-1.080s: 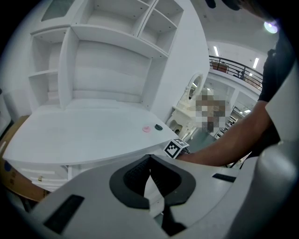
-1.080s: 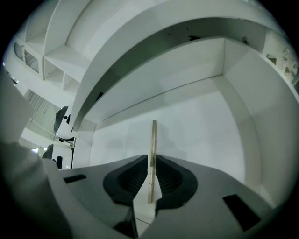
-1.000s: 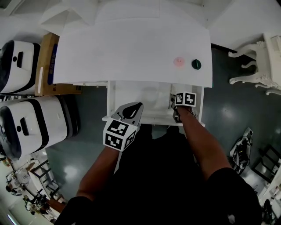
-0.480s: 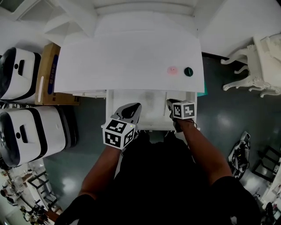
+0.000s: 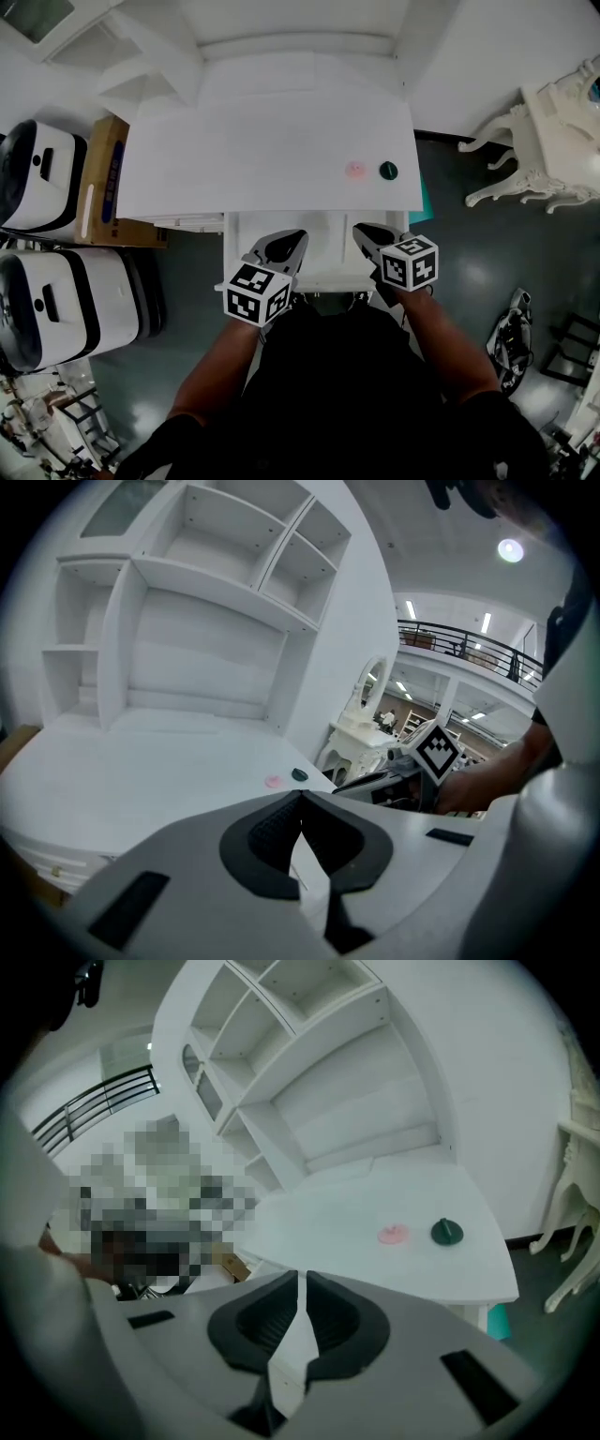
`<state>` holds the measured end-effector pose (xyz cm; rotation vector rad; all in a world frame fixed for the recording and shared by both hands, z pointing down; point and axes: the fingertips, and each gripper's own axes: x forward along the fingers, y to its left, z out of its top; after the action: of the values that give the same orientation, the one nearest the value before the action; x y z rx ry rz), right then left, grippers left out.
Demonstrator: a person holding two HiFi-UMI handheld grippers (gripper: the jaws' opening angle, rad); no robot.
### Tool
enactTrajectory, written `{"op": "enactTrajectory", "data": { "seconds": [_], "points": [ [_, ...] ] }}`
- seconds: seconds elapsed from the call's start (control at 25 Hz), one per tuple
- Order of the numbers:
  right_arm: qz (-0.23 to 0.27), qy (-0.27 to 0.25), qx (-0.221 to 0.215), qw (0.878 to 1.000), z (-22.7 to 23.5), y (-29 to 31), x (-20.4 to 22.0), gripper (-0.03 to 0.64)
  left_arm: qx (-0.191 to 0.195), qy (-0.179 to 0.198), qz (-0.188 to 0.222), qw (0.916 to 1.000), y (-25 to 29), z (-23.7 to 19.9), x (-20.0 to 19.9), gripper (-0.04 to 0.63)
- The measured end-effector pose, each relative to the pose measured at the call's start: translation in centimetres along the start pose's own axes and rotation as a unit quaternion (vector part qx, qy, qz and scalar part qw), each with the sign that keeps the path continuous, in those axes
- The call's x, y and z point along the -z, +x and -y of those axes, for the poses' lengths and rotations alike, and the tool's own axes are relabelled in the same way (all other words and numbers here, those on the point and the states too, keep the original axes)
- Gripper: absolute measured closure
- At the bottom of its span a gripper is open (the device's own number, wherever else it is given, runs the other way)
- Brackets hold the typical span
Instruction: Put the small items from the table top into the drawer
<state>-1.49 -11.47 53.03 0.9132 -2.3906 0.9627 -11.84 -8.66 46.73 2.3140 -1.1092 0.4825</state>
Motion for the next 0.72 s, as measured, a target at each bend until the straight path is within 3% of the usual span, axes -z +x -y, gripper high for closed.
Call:
{"op": "enactTrajectory", "data": {
  "seconds": [0.48, 0.72],
  "points": [
    [0.063, -0.08, 0.019, 0.995, -1.7, -6.7, -3.1, 0.581, 0.02, 0.042, 0.007, 0.9989, 0.7, 2.6, -1.9, 0.592],
    [0.081, -0.055, 0.032, 0.995, -1.0, -8.0, -3.0, 0.581, 0.026, 0.054, 0.005, 0.9982, 0.5, 3.7, -2.4, 0.592]
  ]
}}
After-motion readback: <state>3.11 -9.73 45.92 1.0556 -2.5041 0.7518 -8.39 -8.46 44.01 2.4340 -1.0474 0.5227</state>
